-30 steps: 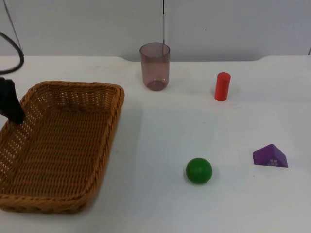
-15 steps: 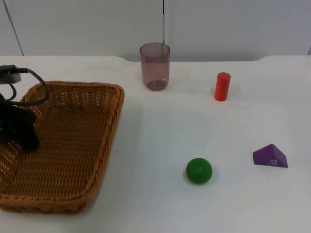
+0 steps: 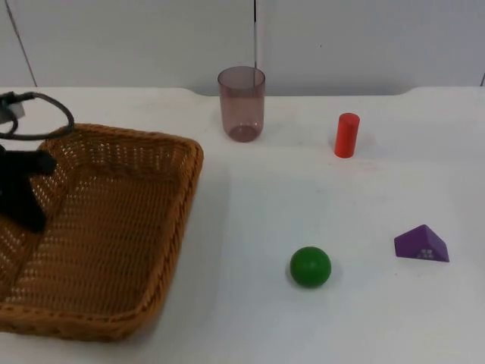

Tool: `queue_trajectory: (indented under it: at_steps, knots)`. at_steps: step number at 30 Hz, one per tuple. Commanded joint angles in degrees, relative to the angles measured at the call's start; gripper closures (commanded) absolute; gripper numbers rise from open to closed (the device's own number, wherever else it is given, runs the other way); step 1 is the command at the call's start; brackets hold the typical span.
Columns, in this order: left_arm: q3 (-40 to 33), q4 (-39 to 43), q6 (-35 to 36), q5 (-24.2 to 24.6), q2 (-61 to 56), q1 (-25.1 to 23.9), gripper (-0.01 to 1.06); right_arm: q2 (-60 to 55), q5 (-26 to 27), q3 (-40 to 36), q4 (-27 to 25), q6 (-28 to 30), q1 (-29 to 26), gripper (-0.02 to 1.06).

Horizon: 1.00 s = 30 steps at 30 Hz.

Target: Pick up the basket with the left hand and place the triangular block into the basket with the right hand.

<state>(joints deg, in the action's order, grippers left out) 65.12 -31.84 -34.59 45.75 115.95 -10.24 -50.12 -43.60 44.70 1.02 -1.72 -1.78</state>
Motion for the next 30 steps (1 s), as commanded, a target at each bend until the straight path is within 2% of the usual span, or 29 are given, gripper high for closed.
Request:
queue_trajectory:
  at_steps: [1,4,14,22,26,28,30]
  knots:
    - [-0.7,-1.9,1.9,5.2,-3.7,-1.2,1.05,0.0,0.6,0.3,0.2,0.1,-0.4,-0.01]
    - [-3.3,-4.6,1.9,6.5,-8.2,-1.9,1.05,0.0,0.6,0.3,0.2,0.1,-0.4,-0.01]
    - [-20.5,-8.4,1.8,4.3,-23.8,-2.4,1.05,0.0,0.6,0.3,0.2,0.1,-0.4,-0.01]
    - [-24.8,-9.7,0.3,0.9,-24.5,-2.4,1.05,0.0,0.2,0.3,0.1,0.1,-0.4,-0.01]
    - [-24.8,-9.7,0.3,0.2,-24.5,-2.4,1.05,0.0,0.1,0.3,-0.3,1.7,-0.4,-0.01]
    - [-24.8,-9.7,0.3,0.2,-24.5,-2.4,1.05,0.0,0.1,0.3,-1.4,4.8,-0.4,-0.01]
    - [-24.8,-9.7,0.3,0.2,-24.5,-2.4,1.05,0.0,0.1,0.3,-4.9,10.1,-0.4,-0.01]
